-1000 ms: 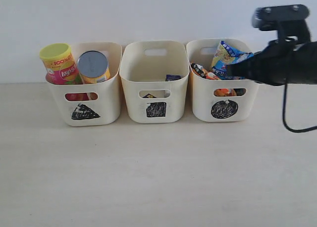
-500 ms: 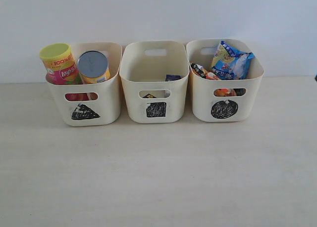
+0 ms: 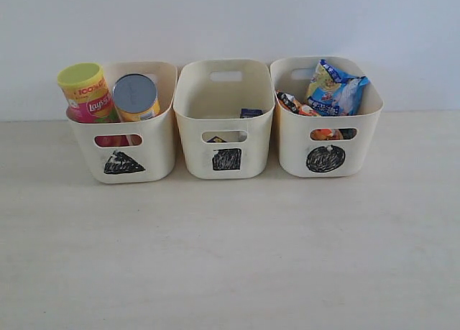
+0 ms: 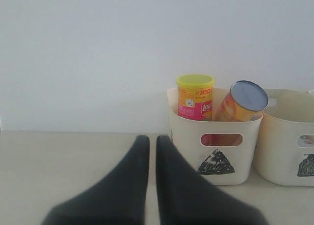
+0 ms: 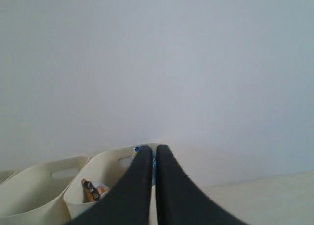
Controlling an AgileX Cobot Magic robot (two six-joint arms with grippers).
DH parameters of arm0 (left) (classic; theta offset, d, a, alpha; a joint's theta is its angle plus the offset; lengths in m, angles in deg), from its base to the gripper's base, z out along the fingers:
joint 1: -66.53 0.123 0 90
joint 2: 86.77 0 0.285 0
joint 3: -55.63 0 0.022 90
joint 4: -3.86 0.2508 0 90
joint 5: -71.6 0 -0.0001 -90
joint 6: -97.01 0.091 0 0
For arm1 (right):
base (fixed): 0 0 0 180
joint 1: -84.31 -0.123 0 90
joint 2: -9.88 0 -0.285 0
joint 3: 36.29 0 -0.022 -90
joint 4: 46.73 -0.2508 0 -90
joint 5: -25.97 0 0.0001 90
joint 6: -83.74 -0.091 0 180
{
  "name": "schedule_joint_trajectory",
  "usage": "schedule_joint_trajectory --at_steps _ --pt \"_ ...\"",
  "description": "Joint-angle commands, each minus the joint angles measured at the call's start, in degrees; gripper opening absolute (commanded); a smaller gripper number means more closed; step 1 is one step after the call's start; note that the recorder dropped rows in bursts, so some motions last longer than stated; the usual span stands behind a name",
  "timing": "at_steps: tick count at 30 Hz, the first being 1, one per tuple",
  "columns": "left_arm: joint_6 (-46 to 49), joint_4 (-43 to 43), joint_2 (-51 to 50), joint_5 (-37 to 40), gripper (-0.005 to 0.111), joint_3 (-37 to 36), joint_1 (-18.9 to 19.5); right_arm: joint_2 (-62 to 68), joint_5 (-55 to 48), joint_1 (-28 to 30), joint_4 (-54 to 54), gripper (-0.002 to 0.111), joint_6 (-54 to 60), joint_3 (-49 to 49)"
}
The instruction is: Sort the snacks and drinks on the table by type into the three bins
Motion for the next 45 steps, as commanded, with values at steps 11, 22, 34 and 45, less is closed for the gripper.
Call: schedule_joint_trajectory --at_steps 11,22,34,45 --pt "-0.12 -0.68 0.17 -0.09 0.004 -0.23 0.21 -47.3 -47.33 0.14 4.39 0.0 1.06 0.45" --pt "-0.12 -0.68 0.17 -0.09 0.004 -0.23 0.21 -48.42 -56.88 0.14 4.39 0.0 1.71 0.45" --pt "-0.12 -0.68 0.17 -0.09 0.004 -0.23 0.21 -48.42 -56.88 0.14 4.39 0.0 1.72 0.45" --pt "-0.12 -0.68 0.17 -0.09 0.004 -0.23 0.21 -48.42 -56.45 0.14 4.85 0.0 7.61 0.45"
